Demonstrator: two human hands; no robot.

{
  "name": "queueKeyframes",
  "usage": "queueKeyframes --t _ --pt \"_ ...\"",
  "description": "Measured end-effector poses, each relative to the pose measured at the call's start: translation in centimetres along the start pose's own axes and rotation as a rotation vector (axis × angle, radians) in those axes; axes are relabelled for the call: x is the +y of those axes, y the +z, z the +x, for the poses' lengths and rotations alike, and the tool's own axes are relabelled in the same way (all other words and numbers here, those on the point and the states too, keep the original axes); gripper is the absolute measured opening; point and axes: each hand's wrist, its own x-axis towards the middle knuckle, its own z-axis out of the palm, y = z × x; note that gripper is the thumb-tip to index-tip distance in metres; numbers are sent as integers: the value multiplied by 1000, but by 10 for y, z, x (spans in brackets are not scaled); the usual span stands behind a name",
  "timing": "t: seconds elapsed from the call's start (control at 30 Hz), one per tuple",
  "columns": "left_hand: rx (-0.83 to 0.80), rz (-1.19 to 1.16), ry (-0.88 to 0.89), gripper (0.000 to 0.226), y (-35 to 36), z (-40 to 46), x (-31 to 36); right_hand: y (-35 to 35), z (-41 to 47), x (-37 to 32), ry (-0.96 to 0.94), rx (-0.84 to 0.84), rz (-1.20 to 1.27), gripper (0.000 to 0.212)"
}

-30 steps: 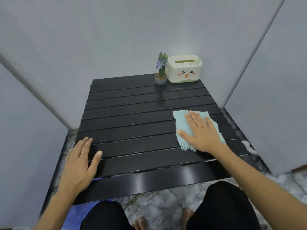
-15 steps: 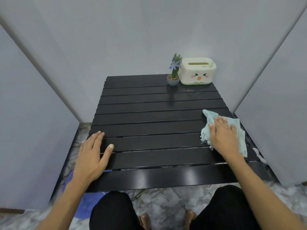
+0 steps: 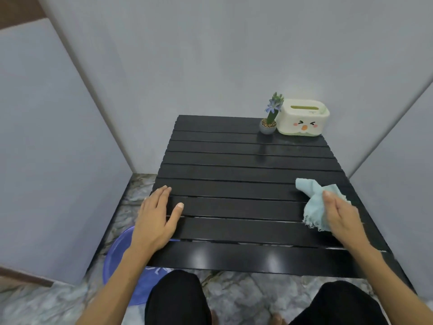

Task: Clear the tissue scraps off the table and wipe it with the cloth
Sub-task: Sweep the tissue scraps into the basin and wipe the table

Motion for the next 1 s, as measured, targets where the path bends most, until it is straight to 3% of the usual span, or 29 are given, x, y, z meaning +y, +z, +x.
queueKeyframes --t 0.17,0.37,0.47,0.53,0.57,0.67,0.8,1.0 --pt "8 -58 -32 72 -2 -1 -2 48 -13 -53 -10 -134 220 49" --pt "20 -167 -70 61 -6 -3 -3 111 -52 -136 -224 -272 291 43" --pt "23 -206 -78 58 -8 -3 -2 138 -87 -161 -378 -441 133 37" --pt "30 -232 -90 58 -9 -3 -1 160 -104 -159 -500 -538 -43 56" --pt "30 -246 -96 58 -10 -4 -1 169 -110 -154 -535 -538 -119 66" --pt "28 -268 -103 59 -11 -5 -1 176 -116 -147 -589 -485 -224 64" --pt "39 -281 -115 58 -9 -4 -1 173 -124 -148 -664 -554 -312 77" --pt "39 -293 -125 63 -7 -3 -3 182 -120 -152 -659 -512 -432 70"
